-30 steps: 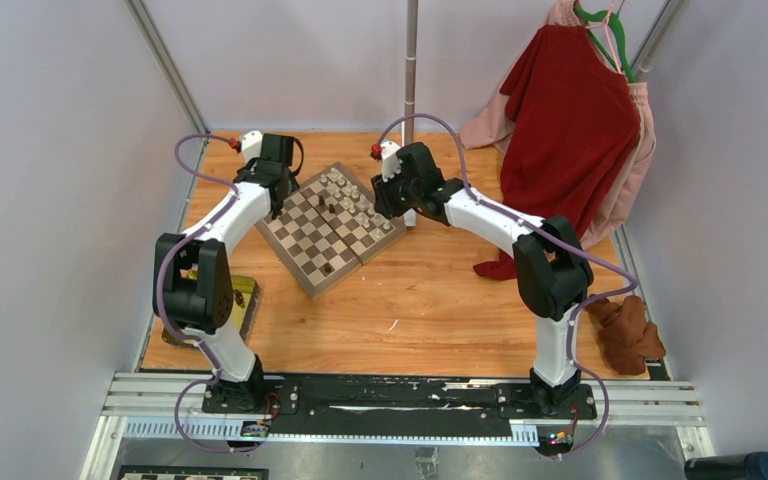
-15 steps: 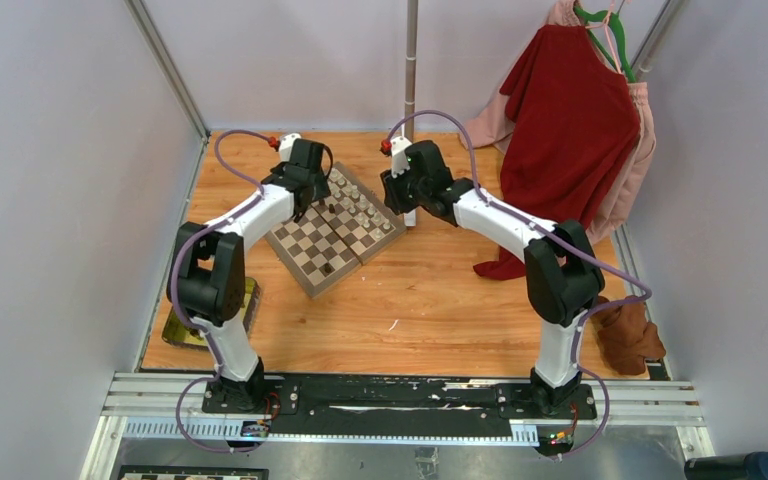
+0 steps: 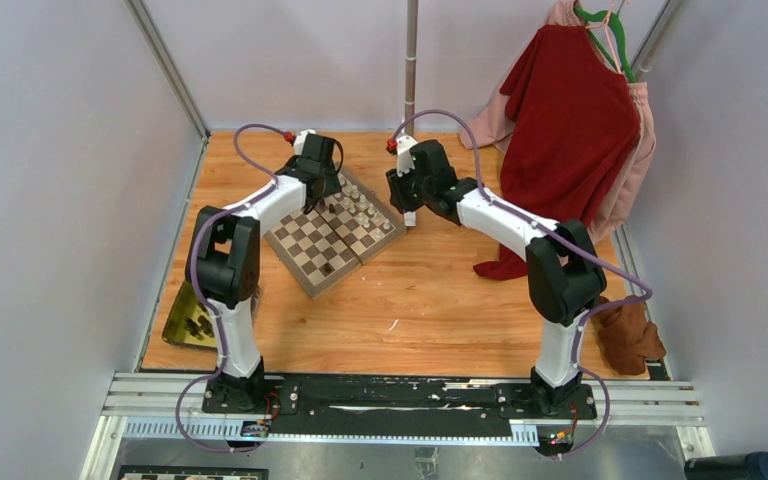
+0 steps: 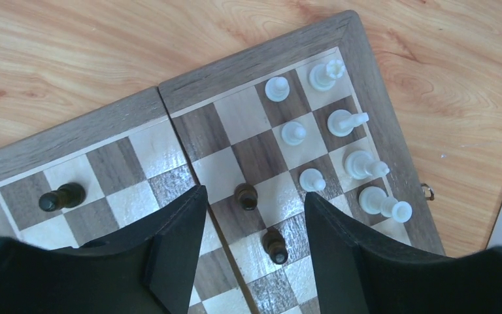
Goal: Set up the chess pieces on the board
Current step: Pick up the chess piece from the chessboard.
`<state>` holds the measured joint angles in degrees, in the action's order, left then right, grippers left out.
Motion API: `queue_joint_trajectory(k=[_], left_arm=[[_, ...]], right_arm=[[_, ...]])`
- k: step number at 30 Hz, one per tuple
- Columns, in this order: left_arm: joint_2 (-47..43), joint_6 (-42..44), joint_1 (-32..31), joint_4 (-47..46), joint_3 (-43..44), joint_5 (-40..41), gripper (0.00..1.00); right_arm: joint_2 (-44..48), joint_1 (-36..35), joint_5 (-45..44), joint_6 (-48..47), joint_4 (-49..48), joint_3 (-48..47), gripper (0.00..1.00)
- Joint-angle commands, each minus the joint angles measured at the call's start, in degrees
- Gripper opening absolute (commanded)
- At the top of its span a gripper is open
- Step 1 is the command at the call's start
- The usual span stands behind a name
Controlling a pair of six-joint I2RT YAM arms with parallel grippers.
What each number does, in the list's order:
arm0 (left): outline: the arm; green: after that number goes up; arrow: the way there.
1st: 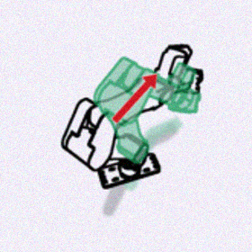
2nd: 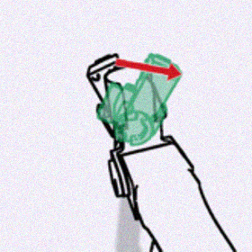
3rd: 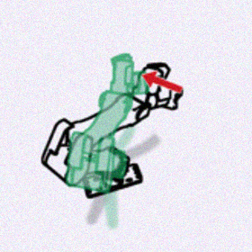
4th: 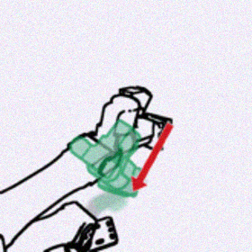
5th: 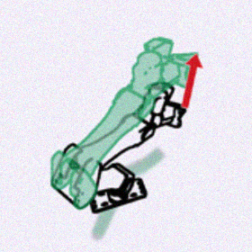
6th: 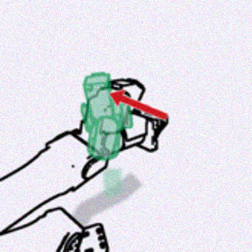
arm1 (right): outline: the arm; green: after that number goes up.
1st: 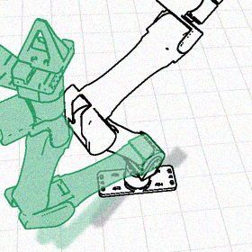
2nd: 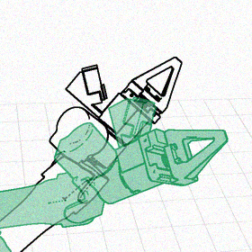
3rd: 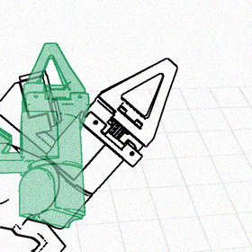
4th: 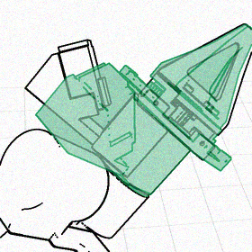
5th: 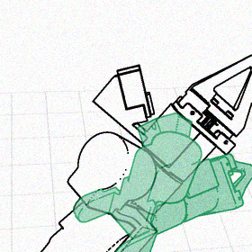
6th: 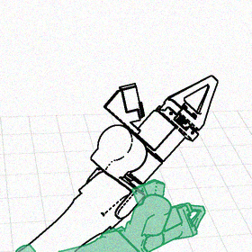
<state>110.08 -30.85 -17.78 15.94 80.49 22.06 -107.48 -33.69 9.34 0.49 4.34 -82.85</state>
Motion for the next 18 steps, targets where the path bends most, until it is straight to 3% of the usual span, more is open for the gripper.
queue_joint_trajectory(k=[1,18], left_arm=[[2.2,0.5,-0.6,0.0,2.7,-0.2,0.61],[5.5,0.8,-0.6,1.3,4.7,1.2,0.5]], right_arm=[[1.5,1.2,-0.8,-0.2,0.2,0.8,0.35],[0.4,1.8,-0.4,0.0,0.2,0.7,0.35]])
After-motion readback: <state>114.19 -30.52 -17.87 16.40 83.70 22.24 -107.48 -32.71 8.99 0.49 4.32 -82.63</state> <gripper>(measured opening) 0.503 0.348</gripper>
